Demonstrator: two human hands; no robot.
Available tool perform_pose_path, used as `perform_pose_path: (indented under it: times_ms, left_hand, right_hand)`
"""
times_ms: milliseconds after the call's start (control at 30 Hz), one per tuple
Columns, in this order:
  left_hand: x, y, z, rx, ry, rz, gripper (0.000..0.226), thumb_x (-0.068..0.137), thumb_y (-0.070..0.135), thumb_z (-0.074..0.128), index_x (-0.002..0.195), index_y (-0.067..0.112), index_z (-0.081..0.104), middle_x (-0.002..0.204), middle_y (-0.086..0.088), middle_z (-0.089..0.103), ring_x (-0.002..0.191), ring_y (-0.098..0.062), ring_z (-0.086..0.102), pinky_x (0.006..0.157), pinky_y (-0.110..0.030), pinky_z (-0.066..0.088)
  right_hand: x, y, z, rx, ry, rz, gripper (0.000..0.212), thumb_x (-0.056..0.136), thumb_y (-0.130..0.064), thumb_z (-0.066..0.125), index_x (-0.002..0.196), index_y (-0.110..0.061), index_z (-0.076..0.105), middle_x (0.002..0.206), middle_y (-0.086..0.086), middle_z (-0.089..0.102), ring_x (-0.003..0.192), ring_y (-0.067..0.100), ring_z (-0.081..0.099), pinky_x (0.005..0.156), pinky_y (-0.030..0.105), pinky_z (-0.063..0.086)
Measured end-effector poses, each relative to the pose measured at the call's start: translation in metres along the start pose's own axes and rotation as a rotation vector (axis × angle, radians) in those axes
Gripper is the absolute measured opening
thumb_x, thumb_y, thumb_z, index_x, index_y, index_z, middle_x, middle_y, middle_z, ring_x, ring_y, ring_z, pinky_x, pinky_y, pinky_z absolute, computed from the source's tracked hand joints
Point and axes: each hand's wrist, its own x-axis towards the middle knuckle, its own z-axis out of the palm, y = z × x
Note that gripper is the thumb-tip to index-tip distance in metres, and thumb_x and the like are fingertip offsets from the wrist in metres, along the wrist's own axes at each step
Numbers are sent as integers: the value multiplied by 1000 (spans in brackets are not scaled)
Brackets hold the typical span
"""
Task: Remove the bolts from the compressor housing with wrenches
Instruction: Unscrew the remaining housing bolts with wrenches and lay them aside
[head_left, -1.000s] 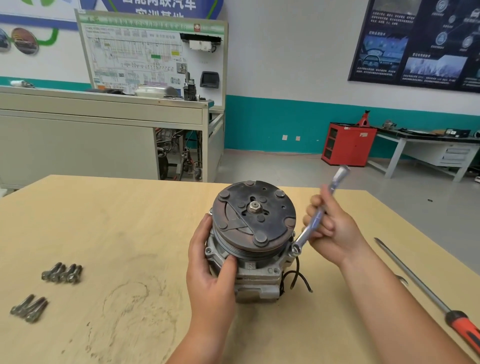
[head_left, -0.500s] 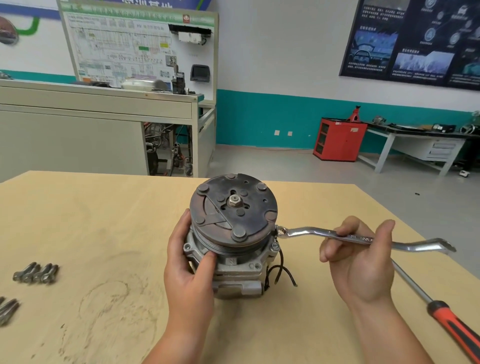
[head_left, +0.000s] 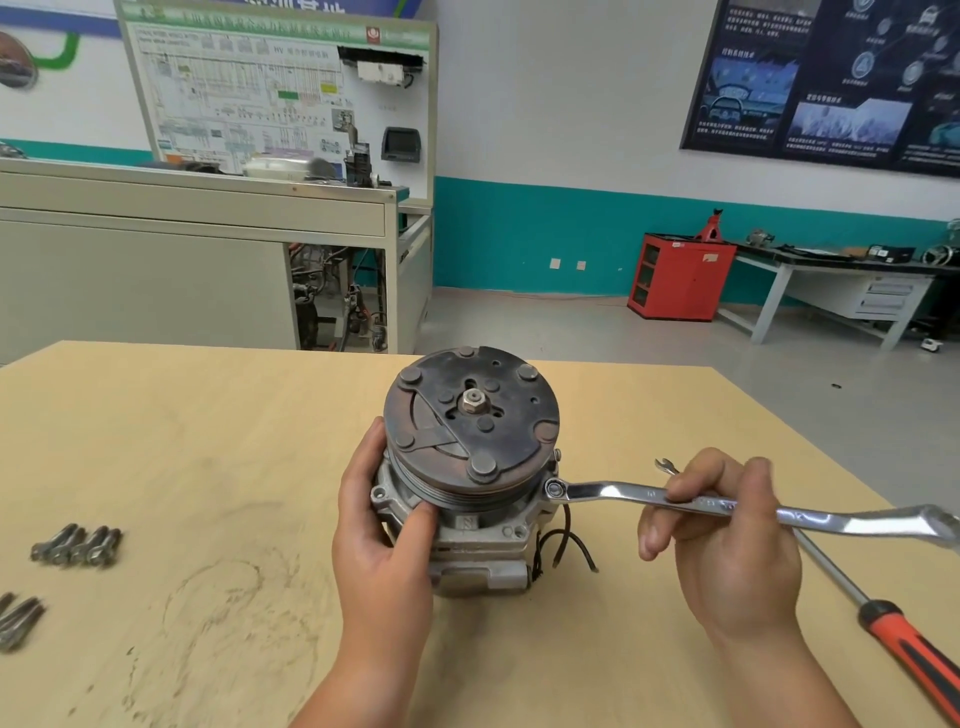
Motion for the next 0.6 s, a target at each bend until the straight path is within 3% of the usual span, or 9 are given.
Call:
perform_pose_path:
  times_ms: [100, 200, 267, 400, 500, 600]
  left_hand:
    - [0, 0, 1, -17, 2, 1, 57, 65, 36, 58, 120, 48, 57, 133, 1, 58, 125, -21, 53, 105, -57, 40]
    - [0, 1, 1, -20, 9, 1, 56, 65, 36, 58, 120, 47, 57, 134, -1, 58, 126, -23, 52, 105, -57, 39]
    - [0, 1, 2, -25, 12, -5, 57, 65, 37, 58, 121, 46, 56, 134, 0, 57, 126, -22, 52, 105, -56, 39]
    - [-1, 0, 1, -18, 9, -19, 60, 64, 39, 58, 124, 44, 55, 134, 0, 57, 125, -22, 53, 103, -57, 42]
    - [0, -1, 0, -16, 0, -17, 62, 64, 39, 58, 126, 42, 55, 134, 3, 57, 125, -20, 53, 103, -56, 42]
    - [0, -2, 1, -19, -11, -18, 63, 64, 39, 58, 127, 42, 54, 134, 5, 57, 125, -18, 53, 104, -55, 42]
  right_hand:
    - [5, 5, 0, -25, 134, 29, 33, 85, -47, 57, 62, -24, 59, 38, -4, 45, 34, 10, 42, 42, 13, 37]
    - [34, 7, 10, -18, 144, 133, 27, 75, -41, 57, 84, -16, 56, 47, -9, 43, 39, 1, 37, 39, 14, 35]
    - [58, 8, 25, -174, 86, 166, 24, 81, -42, 55, 86, -18, 58, 54, -9, 44, 45, 0, 41, 46, 16, 40]
    - [86, 15, 58, -416, -137, 212, 31, 92, -42, 50, 68, -26, 63, 65, -4, 56, 60, 13, 54, 60, 29, 48]
    - [88, 15, 53, -231, -172, 293, 32, 94, -36, 49, 68, -21, 60, 48, -8, 44, 40, 4, 43, 41, 16, 39]
    - [75, 3, 23, 153, 59, 337, 27, 95, -29, 46, 74, -15, 56, 43, -9, 33, 35, 2, 30, 36, 13, 32]
